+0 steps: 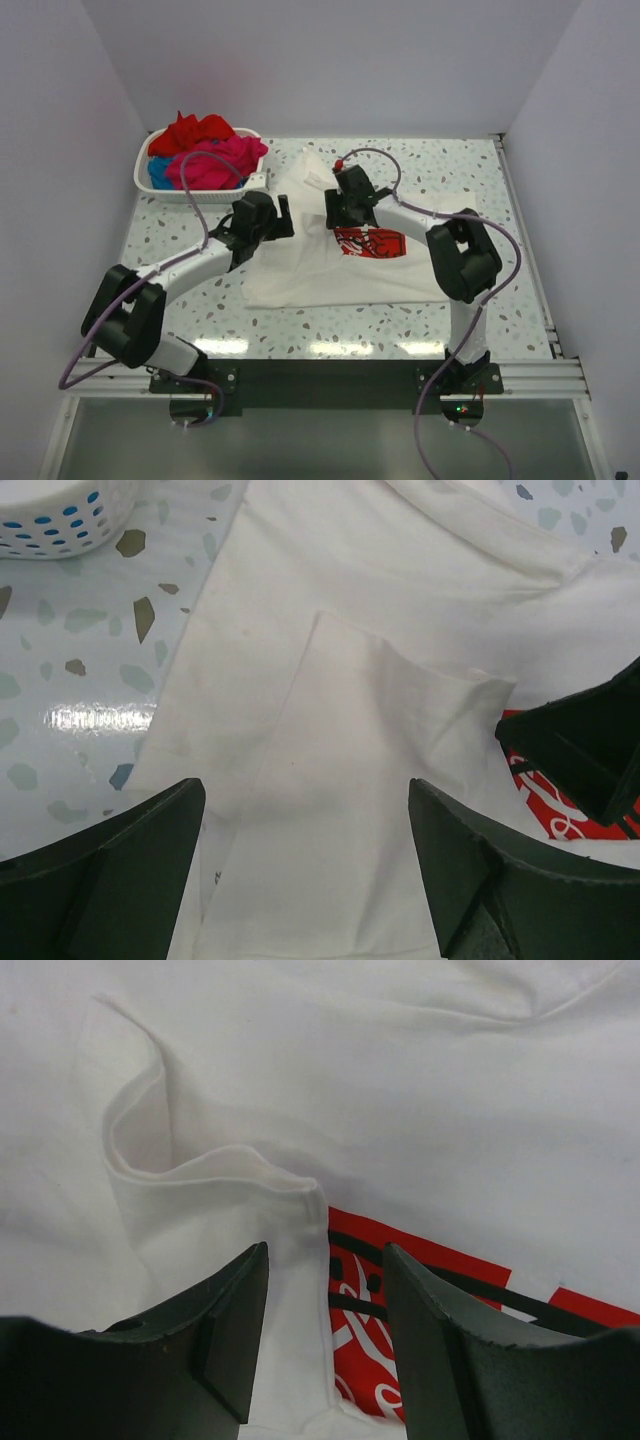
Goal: Fold and stack the t-shirts
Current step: Fold the tshirt
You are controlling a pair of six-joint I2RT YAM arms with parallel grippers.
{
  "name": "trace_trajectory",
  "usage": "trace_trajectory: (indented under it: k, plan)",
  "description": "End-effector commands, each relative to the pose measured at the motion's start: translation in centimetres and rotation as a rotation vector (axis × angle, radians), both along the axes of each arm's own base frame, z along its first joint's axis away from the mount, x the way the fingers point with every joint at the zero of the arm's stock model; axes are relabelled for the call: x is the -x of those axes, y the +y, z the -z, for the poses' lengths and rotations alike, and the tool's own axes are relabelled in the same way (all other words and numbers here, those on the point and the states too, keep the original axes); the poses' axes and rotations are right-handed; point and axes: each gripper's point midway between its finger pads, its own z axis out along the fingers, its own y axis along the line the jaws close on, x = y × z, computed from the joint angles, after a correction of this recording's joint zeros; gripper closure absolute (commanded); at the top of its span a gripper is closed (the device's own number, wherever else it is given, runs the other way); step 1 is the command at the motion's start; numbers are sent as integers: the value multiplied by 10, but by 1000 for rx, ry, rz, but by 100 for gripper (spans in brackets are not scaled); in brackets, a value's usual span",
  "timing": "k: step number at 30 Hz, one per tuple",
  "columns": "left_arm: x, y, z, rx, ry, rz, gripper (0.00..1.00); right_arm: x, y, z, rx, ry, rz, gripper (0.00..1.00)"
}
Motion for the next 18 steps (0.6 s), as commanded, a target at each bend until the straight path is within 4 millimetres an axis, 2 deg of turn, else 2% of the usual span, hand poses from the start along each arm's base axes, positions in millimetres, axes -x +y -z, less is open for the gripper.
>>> trace_trajectory:
  k: [1, 2, 3, 5, 6, 7, 8, 11, 12, 13, 18]
  plan:
    - [-33, -5, -14, -10, -63, 29, 13, -18, 17, -13, -49, -46, -21, 47]
    - [-37, -9, -13, -3, -59, 42, 13, -18, 17, -10, -44, -40, -21, 47]
    - [-42, -10, -3, -9, -41, 46, 13, -18, 18, -6, -39, -34, -23, 47]
    - [-52, -19, -8, 2, -54, 69, 14, -20, 18, -2, -33, -33, -24, 48]
    - [-56, -23, -1, -1, -45, 77, 14, -21, 18, 1, -32, -30, -25, 48]
    - [-61, -28, -6, 13, -54, 88, 14, -21, 19, 2, -32, -30, -25, 48]
    - [-65, -31, 1, 16, -43, 91, 15, -23, 20, 2, -35, -35, -23, 49]
    - [-73, -40, 0, 39, -51, 101, 15, -26, 22, 7, -41, -35, -20, 51]
    - [-76, -42, 8, 40, -41, 101, 15, -27, 23, 7, -43, -37, -19, 51]
    - [-81, -45, 6, 55, -44, 99, 16, -27, 24, 9, -43, -35, -20, 54]
    - [-84, -57, 32, 108, 7, 108, 17, -28, 28, 9, -63, -33, -32, 64]
